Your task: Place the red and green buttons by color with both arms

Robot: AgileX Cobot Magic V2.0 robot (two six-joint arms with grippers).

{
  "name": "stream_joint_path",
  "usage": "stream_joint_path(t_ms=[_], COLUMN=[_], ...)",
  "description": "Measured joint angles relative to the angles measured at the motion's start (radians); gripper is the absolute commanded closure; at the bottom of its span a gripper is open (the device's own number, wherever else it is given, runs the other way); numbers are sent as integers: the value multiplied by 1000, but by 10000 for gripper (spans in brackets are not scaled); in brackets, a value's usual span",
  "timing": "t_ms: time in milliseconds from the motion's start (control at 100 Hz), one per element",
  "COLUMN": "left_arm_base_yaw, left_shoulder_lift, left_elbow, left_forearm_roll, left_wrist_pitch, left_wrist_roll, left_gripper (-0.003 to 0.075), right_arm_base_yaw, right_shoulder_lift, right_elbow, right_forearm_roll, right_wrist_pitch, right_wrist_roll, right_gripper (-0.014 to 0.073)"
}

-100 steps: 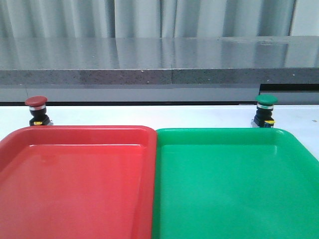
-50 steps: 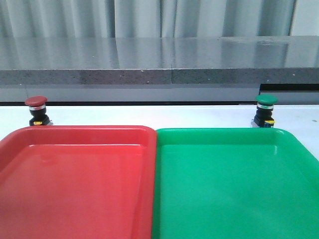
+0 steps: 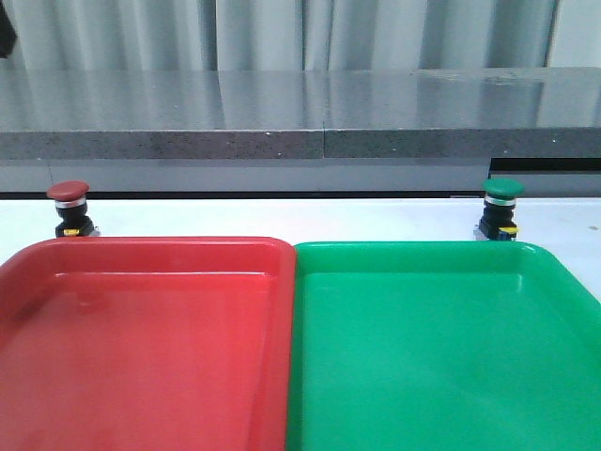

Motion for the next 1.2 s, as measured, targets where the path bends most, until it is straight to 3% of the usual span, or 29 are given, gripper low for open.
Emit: stream_joint_path(t_ms=[560, 1070, 1200], left_arm_base_yaw=[-25, -25, -25], left_shoulder_lift=[384, 530, 532], left_elbow=[-226, -255, -255], left_forearm_roll=[-55, -59, -59], left_wrist_pitch=[94, 84, 83], left_wrist_roll=[0, 0, 0], left_gripper=[136, 137, 204], right_arm_base_yaw=[0, 0, 0], right_shoulder_lift=[0, 0, 0], right_elbow=[0, 0, 0], right_forearm_roll=[0, 0, 0], right_wrist_pitch=[0, 0, 0], right_wrist_roll=[0, 0, 0], right_gripper=[657, 657, 657])
